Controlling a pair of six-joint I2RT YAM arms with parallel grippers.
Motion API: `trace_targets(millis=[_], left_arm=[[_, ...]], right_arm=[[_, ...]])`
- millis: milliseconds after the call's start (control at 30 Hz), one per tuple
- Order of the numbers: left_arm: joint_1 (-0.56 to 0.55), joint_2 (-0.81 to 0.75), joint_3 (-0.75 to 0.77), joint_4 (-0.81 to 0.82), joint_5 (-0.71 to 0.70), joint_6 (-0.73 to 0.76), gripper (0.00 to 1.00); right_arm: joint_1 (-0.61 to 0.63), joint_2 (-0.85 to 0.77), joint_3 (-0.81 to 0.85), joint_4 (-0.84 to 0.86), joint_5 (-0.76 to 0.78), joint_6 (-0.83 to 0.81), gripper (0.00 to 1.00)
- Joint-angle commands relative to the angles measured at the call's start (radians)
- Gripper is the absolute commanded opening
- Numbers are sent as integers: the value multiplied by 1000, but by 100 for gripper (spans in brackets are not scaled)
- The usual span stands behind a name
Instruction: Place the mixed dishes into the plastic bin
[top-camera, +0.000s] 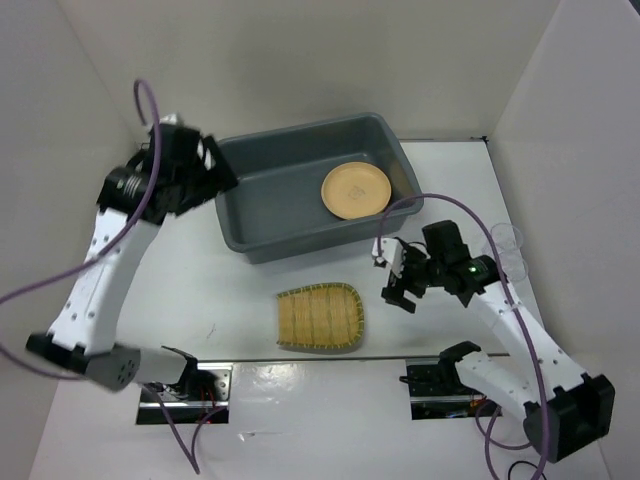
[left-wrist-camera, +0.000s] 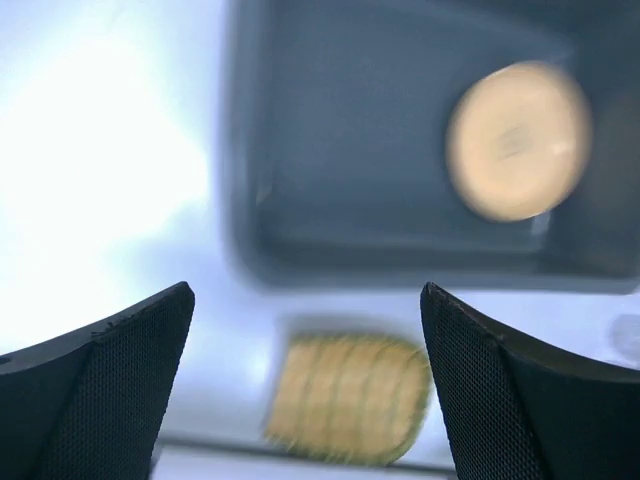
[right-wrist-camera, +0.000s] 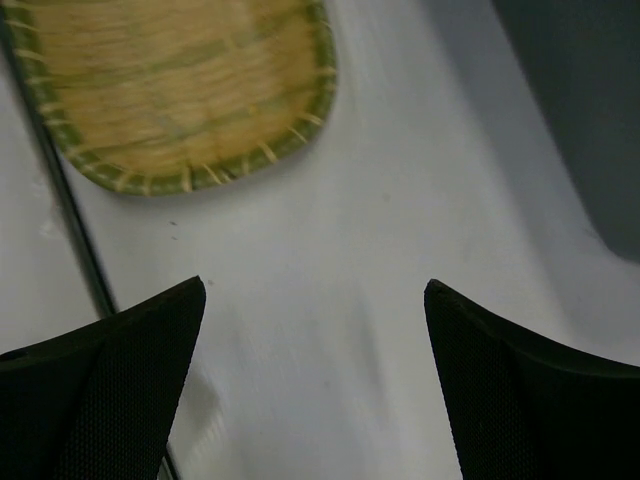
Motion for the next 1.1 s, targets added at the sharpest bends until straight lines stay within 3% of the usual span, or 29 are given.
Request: trace_targets(millis=[0, 33, 100, 300, 600, 833, 900, 1067], left_arm=[[44, -181, -334, 74, 48, -50, 100], [67, -293, -440, 75, 73, -71, 100], [78, -410, -510, 39, 85, -87, 100], [115, -554, -574, -114, 113, -136, 100], [115, -686, -596, -197, 157, -245, 100], [124, -676, -596, -197, 188, -254, 100], [124, -676, -596, -197, 188, -254, 100], [124, -676, -616, -197, 188, -254, 100]], right_arm=[[88, 84, 49, 90, -128, 70, 94], [88, 98, 49, 119, -140, 98, 94], [88, 127, 40, 188, -151, 142, 91], [152, 317, 61, 227, -102, 186, 98], [165, 820, 228, 184, -68, 199, 96], [165, 893, 271, 158, -180, 178, 93], [165, 919, 282, 144, -189, 166, 89], [175, 979, 322, 67, -214, 97, 56]])
